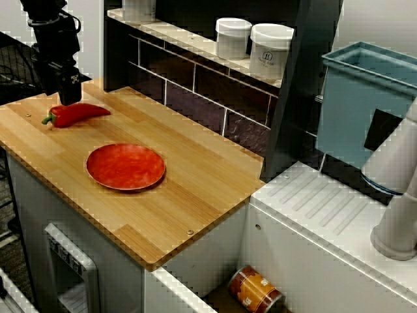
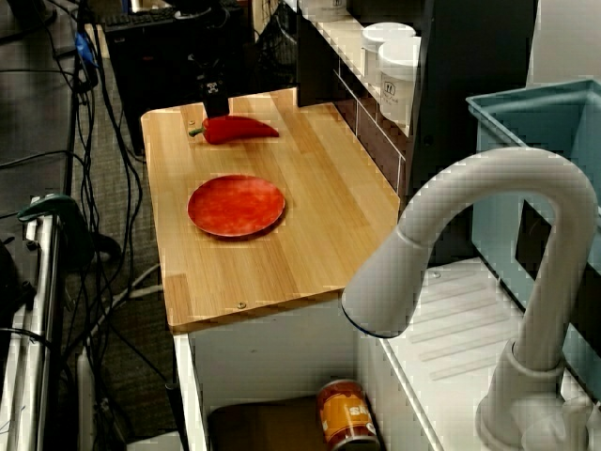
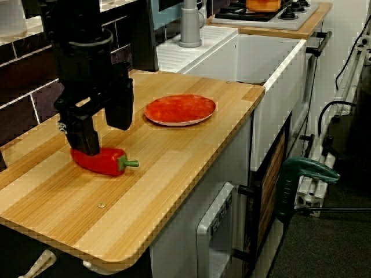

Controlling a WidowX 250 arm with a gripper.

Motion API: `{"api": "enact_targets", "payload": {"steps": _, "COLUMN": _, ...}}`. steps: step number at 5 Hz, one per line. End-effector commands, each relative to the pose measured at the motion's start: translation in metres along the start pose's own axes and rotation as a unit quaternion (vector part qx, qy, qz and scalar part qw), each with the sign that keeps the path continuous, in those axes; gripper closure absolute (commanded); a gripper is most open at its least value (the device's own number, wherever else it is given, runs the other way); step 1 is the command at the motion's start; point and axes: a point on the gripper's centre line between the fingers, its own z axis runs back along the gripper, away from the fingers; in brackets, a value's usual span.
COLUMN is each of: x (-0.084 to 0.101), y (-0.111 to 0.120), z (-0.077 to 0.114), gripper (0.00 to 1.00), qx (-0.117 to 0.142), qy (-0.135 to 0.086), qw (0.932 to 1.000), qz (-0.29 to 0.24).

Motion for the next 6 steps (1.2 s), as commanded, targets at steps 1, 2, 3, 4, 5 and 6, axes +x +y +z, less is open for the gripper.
{"api": "enact_targets", "payload": {"steps": 1, "x": 0.006, "y": 0.008, "z": 0.008, "gripper": 0.0, "qx": 0.009, "qy": -0.013, "qw": 0.9999, "qz": -0.002}}
{"api": "enact_targets", "payload": {"steps": 2, "x": 0.012, "y": 0.001, "z": -0.001, "gripper": 0.0, "qx": 0.031, "qy": -0.027, "qw": 0.9992, "qz": 0.002}}
{"api": "enact_targets", "payload": {"steps": 3, "x": 0.015, "y": 0.003, "z": -0.005, "gripper": 0.0, "qx": 0.03, "qy": -0.03, "qw": 0.9991, "qz": -0.004}}
{"api": "enact_targets", "payload": {"steps": 4, "x": 0.019, "y": 0.007, "z": -0.009, "gripper": 0.0, "qx": 0.028, "qy": -0.028, "qw": 0.9992, "qz": 0.001}}
{"api": "enact_targets", "payload": {"steps": 5, "x": 0.022, "y": 0.01, "z": -0.012, "gripper": 0.0, "qx": 0.029, "qy": -0.019, "qw": 0.9994, "qz": 0.005}}
{"api": "enact_targets", "payload": {"steps": 6, "x": 0.022, "y": 0.014, "z": -0.014, "gripper": 0.0, "qx": 0.028, "qy": -0.014, "qw": 0.9995, "qz": 0.007}}
